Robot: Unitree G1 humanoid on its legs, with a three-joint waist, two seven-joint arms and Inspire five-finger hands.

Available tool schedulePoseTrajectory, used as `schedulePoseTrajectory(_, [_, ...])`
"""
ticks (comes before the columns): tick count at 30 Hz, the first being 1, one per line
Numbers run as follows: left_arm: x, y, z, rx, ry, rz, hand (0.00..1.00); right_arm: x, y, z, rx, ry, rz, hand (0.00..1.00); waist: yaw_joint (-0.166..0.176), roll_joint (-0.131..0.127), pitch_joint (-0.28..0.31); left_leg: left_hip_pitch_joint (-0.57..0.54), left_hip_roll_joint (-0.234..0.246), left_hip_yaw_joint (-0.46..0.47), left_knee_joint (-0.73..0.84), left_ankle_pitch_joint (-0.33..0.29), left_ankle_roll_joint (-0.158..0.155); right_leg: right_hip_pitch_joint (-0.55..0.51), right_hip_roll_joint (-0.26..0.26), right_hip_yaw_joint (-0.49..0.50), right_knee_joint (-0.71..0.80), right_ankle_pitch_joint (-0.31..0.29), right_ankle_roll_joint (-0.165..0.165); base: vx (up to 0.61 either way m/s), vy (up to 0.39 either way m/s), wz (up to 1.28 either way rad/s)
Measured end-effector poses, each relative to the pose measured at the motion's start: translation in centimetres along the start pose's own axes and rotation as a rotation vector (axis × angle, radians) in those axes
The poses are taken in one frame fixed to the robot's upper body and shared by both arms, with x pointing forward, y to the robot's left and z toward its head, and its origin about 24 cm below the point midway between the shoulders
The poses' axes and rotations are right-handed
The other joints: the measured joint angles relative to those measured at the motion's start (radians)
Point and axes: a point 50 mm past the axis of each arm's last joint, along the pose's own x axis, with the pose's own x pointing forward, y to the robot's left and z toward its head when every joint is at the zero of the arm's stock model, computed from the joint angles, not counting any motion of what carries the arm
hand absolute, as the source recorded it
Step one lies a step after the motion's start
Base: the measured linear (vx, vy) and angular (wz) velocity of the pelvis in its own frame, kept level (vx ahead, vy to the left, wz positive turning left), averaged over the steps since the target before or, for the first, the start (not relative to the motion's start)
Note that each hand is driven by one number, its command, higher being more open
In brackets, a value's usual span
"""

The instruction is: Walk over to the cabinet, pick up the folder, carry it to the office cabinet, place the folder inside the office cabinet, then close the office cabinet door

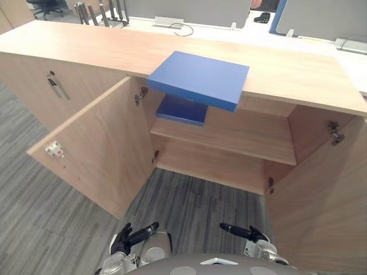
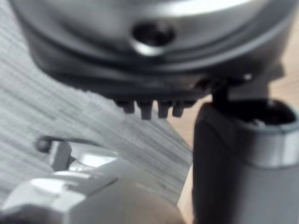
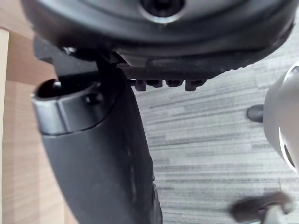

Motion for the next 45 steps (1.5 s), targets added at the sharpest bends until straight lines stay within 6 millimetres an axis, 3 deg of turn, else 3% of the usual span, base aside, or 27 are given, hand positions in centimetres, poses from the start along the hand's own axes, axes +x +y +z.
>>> schedulePoseTrajectory(1, [0.2,0.3,0.7,0.002,-0.022,0.012,1.0,0.0,0.9,0.1,-0.008,-0.003,0.031,1.0,-0.008,-0.03,0.0,0.003,-0.03,0.007,-0.03,0.005,0.006,0.0,-0.012,0.013,-0.043,0.007,0.009,0.18,0.181,0.09])
schedulePoseTrajectory(2, [0.4,0.2,1.3,0.002,-0.032,0.013,1.0,0.0,1.1,0.4,-0.017,-0.01,0.04,1.0,-0.003,-0.041,0.01,0.003,-0.045,0.008,-0.023,0.002,0.003,0.003,-0.007,0.022,-0.084,0.021,0.016,0.14,0.134,0.15])
schedulePoseTrajectory(4, [0.4,0.1,1.3,0.0,-0.031,0.01,1.0,0.0,1.0,0.5,-0.021,-0.013,0.034,1.0,-0.002,-0.038,0.016,0.004,-0.064,-0.002,0.002,-0.001,0.006,0.035,-0.011,0.031,-0.127,0.049,0.02,0.12,0.119,0.05])
schedulePoseTrajectory(6, [0.3,0.2,0.7,-0.006,-0.011,0.017,1.0,0.1,1.3,0.9,-0.023,-0.024,0.039,1.0,0.023,-0.019,0.027,0.025,-0.064,-0.02,0.009,0.0,0.007,0.053,-0.011,0.057,-0.163,0.084,0.029,0.11,0.105,-0.38])
schedulePoseTrajectory(9, [0.1,0.1,-0.3,-0.017,0.025,0.02,1.0,0.1,1.5,1.4,-0.023,-0.039,0.047,1.0,0.02,-0.009,0.02,0.055,-0.077,-0.037,-0.059,0.003,0.013,0.055,-0.02,0.073,-0.201,0.117,0.057,0.01,0.019,-0.34])
schedulePoseTrajectory(11, [0.1,0.4,-0.3,-0.015,0.026,0.027,1.0,0.1,1.1,0.9,-0.023,-0.026,0.036,1.0,0.018,-0.026,0.01,0.084,-0.103,-0.039,-0.155,0.04,0.019,0.038,-0.045,0.073,-0.202,0.119,0.06,-0.05,0.017,-0.08])
schedulePoseTrajectory(15, [0.1,0.5,-0.5,-0.013,0.036,0.031,1.0,-0.2,-0.4,-1.3,-0.033,0.035,-0.001,1.0,0.015,-0.035,-0.01,0.139,-0.15,-0.033,-0.289,0.101,0.025,0.023,-0.09,0.078,-0.203,0.117,0.058,-0.03,0.033,-0.04])
schedulePoseTrajectory(18, [-0.1,0.7,-1.0,-0.004,0.048,0.036,1.0,-0.3,-0.6,-1.8,-0.062,0.052,-0.004,1.0,0.016,-0.042,-0.031,0.18,-0.19,-0.027,-0.347,0.108,0.043,0.008,-0.127,0.112,-0.188,0.103,0.034,0.01,0.106,-0.31])
schedulePoseTrajectory(19, [-0.2,0.8,-1.1,-0.004,0.051,0.037,1.0,-0.3,-0.6,-1.7,-0.06,0.051,-0.003,1.0,0.017,-0.038,-0.033,0.196,-0.198,-0.025,-0.358,0.104,0.048,0.008,-0.136,0.12,-0.167,0.099,0.026,0.06,0.124,-0.5])
schedulePoseTrajectory(21, [-0.4,0.4,-1.8,-0.005,0.07,0.03,1.0,-0.2,-0.8,-1.5,-0.045,0.041,-0.013,1.0,0.019,-0.018,-0.039,0.277,-0.202,-0.031,-0.418,0.103,0.056,-0.1,-0.162,0.127,0.11,0.091,0.008,0.04,0.103,-0.57])
schedulePoseTrajectory(23, [-0.5,0.4,-2.1,0.026,0.081,0.016,1.0,-0.2,-0.8,-0.7,-0.038,0.007,-0.012,1.0,0.007,-0.016,-0.041,0.322,-0.203,-0.019,-0.429,0.099,0.073,-0.183,-0.201,0.105,0.321,0.117,-0.019,0.06,0.137,-0.36])
schedulePoseTrajectory(25, [-0.6,0.6,-2.2,0.045,0.084,0.015,1.0,-0.2,-0.5,-0.7,-0.035,0.004,-0.004,1.0,-0.012,-0.017,-0.054,0.349,-0.202,-0.019,-0.448,0.102,0.089,-0.202,-0.229,0.042,0.381,0.121,-0.026,0.11,0.084,-0.06])
schedulePoseTrajectory(27, [-0.5,1.0,-2.0,0.053,0.08,0.024,1.0,-0.2,0.0,-1.0,-0.031,0.01,0.008,1.0,-0.016,-0.036,-0.053,0.352,-0.197,-0.029,-0.452,0.111,0.101,-0.201,-0.213,-0.002,0.31,0.083,-0.012,0.13,-0.012,0.13])
schedulePoseTrajectory(28, [-0.3,0.9,-1.5,0.054,0.069,0.021,1.0,-0.2,0.1,-1.1,-0.028,0.014,0.011,1.0,-0.023,-0.038,-0.05,0.338,-0.189,-0.044,-0.444,0.116,0.1,-0.198,-0.176,-0.01,0.213,0.074,-0.006,0.1,-0.082,0.38])
schedulePoseTrajectory(30, [-0.2,1.0,-1.1,0.059,0.056,0.021,1.0,-0.3,0.4,-1.3,-0.028,0.022,0.017,1.0,-0.035,-0.058,-0.043,0.332,-0.193,-0.066,-0.428,0.112,0.093,-0.178,-0.125,-0.012,0.034,0.131,0.032,0.08,-0.122,0.43])
schedulePoseTrajectory(31, [-0.2,0.8,-1.1,0.072,0.052,0.013,1.0,-0.3,0.1,-1.4,-0.029,0.026,0.008,1.0,-0.036,-0.05,-0.037,0.334,-0.192,-0.091,-0.424,0.107,0.086,-0.149,-0.113,-0.03,-0.003,0.133,0.049,0.07,-0.123,0.41])
schedulePoseTrajectory(34, [-0.5,-0.2,-0.1,0.052,-0.018,-0.021,1.0,-0.3,-0.3,-1.9,-0.052,0.038,-0.003,1.0,-0.028,-0.041,-0.041,0.331,-0.171,-0.126,-0.446,0.116,0.07,-0.102,-0.08,-0.071,-0.1,0.162,0.048,0.06,-0.101,0.29])
schedulePoseTrajectory(37, [-1.4,-2.0,1.9,-0.13,-0.149,-0.09,1.0,-0.4,0.1,-2.0,-0.099,0.039,0.011,1.0,-0.007,-0.047,-0.049,0.307,-0.156,-0.136,-0.46,0.121,0.062,-0.092,-0.046,-0.083,-0.184,0.202,0.041,0.05,-0.074,0.08])
schedulePoseTrajectory(41, [-2.7,-4.4,4.0,-0.38,-0.237,-0.247,1.0,-0.5,0.6,-2.3,-0.141,0.044,0.028,1.0,-0.007,-0.069,-0.052,0.301,-0.156,-0.146,-0.461,0.119,0.057,-0.063,-0.029,-0.095,-0.249,0.234,0.04,0.08,-0.027,0.05])
schedulePoseTrajectory(42, [-3.6,-5.4,5.2,-0.499,-0.266,-0.319,1.0,-0.5,0.8,-2.6,-0.161,0.049,0.04,1.0,-0.007,-0.076,-0.056,0.301,-0.159,-0.146,-0.462,0.118,0.058,-0.06,-0.028,-0.093,-0.259,0.24,0.04,0.05,0.004,-0.02])
schedulePoseTrajectory(45, [-5.6,-7.0,7.9,-0.618,-0.365,-0.467,1.0,-0.6,0.8,-2.8,-0.201,0.055,0.053,1.0,-0.006,-0.076,-0.058,0.301,-0.167,-0.145,-0.464,0.116,0.062,-0.058,-0.033,-0.091,-0.267,0.247,0.041,0.04,0.037,-0.02])
